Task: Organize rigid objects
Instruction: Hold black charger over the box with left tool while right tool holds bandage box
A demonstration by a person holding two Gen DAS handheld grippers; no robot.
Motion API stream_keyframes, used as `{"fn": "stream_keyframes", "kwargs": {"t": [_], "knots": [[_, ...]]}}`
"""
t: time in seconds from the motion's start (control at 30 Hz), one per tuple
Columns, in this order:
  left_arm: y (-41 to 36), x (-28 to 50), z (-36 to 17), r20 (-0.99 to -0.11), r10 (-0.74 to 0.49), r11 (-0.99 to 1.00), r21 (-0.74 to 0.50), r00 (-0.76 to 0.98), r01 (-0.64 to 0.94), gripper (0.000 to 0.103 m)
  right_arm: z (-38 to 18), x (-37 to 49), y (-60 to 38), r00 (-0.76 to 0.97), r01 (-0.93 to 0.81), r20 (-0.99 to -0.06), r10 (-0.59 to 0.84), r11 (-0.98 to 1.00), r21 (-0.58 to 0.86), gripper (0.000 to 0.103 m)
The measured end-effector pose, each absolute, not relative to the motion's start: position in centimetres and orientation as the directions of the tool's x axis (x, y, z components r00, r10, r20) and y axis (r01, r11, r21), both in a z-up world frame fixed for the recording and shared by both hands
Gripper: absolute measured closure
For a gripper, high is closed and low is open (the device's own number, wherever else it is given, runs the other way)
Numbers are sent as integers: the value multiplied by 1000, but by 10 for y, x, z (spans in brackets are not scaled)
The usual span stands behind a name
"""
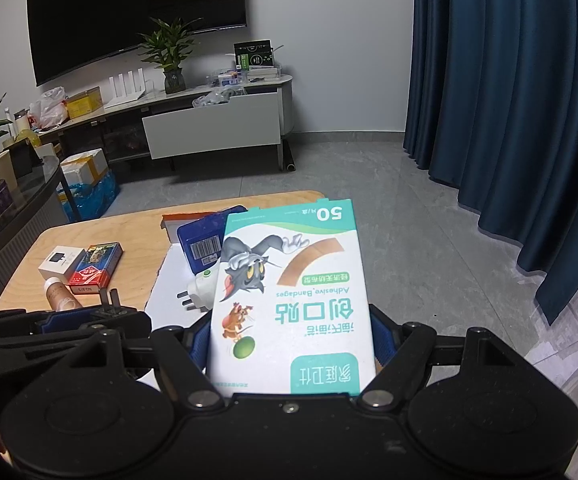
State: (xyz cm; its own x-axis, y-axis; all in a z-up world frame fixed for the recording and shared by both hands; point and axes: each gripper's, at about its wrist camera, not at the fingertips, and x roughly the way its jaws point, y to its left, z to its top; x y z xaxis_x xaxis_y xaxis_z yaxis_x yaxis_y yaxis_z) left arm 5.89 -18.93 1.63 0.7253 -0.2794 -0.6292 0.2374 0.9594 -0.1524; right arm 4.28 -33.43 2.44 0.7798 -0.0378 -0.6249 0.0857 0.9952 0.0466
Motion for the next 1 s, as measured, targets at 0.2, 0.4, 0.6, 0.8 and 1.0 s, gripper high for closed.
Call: {"fn": "stream_keyframes", "kwargs": {"t": [0.2,0.4,0.6,0.8,1.0], "knots": [[-188,59,16,-630,-279,960,-154,725,236,66,22,43,-333,779,86,-626,-38,995,46,15],[-188,59,16,-633,-278,960,-156,722,233,66,23,43,-333,778,86,-627,-38,995,47,15],[-189,60,15,-633,-280,959,-156,722,235,66,23,43,-333,778,87,-627,-40,995,46,15],[-189,60,14,-637,-280,959,-159,718,233,66,22,43,-333,777,86,-628,-37,995,48,15],[-189,61,13,-638,-280,959,-160,718,232,66,17,43,-331,774,87,-633,-37,995,48,15]]}}
